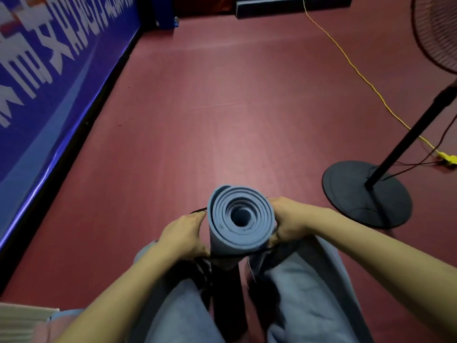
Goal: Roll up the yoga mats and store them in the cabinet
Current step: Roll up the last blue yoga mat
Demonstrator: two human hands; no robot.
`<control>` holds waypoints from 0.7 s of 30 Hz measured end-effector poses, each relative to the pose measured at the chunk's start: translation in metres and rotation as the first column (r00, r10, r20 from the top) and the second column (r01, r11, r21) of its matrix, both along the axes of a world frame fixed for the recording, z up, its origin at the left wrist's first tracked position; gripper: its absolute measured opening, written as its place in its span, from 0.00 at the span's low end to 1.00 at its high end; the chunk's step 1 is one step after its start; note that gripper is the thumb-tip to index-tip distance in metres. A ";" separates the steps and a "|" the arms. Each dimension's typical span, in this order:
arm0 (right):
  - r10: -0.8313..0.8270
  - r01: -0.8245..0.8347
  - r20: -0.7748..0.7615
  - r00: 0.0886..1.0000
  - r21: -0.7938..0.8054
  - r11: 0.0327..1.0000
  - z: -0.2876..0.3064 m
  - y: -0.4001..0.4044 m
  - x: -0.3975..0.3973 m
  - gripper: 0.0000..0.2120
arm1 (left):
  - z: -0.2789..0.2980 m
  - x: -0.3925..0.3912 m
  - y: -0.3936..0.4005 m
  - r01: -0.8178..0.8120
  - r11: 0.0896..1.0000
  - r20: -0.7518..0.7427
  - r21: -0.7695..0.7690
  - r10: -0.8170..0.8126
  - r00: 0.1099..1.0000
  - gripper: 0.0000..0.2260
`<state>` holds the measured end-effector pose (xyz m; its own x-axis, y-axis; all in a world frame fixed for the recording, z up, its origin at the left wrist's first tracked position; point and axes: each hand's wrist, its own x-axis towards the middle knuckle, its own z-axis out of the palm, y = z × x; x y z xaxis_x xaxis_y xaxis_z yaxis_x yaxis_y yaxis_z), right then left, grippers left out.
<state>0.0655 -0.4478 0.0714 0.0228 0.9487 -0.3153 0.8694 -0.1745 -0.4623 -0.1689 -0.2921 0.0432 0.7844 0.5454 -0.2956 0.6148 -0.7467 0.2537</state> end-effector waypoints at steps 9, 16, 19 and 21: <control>-0.067 0.118 0.196 0.978 -0.264 0.957 -0.098 0.050 0.013 0.51 | -0.105 0.035 0.026 -0.175 0.980 -0.011 -0.093 0.175 0.984 0.26; -0.360 0.351 -0.116 0.926 -0.089 0.932 -0.130 0.064 0.040 0.12 | -0.142 0.037 0.050 -0.250 0.889 -0.199 -0.383 0.184 0.962 0.43; -0.433 0.389 -0.168 0.886 -0.239 0.889 -0.135 0.061 0.045 0.12 | -0.137 0.034 0.037 -0.242 0.867 -0.155 -0.436 0.193 0.969 0.64; -0.459 0.360 -0.277 0.844 -0.342 0.868 -0.145 0.064 0.044 0.08 | -0.126 0.040 0.028 -0.160 0.846 0.014 -0.509 0.194 0.981 0.65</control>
<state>0.1092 -0.3841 -0.0738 0.2353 0.7539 -0.6135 0.4872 -0.6376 -0.5967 -0.1288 -0.2645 -0.0825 0.7150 0.4668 -0.5205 0.6943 -0.3864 0.6071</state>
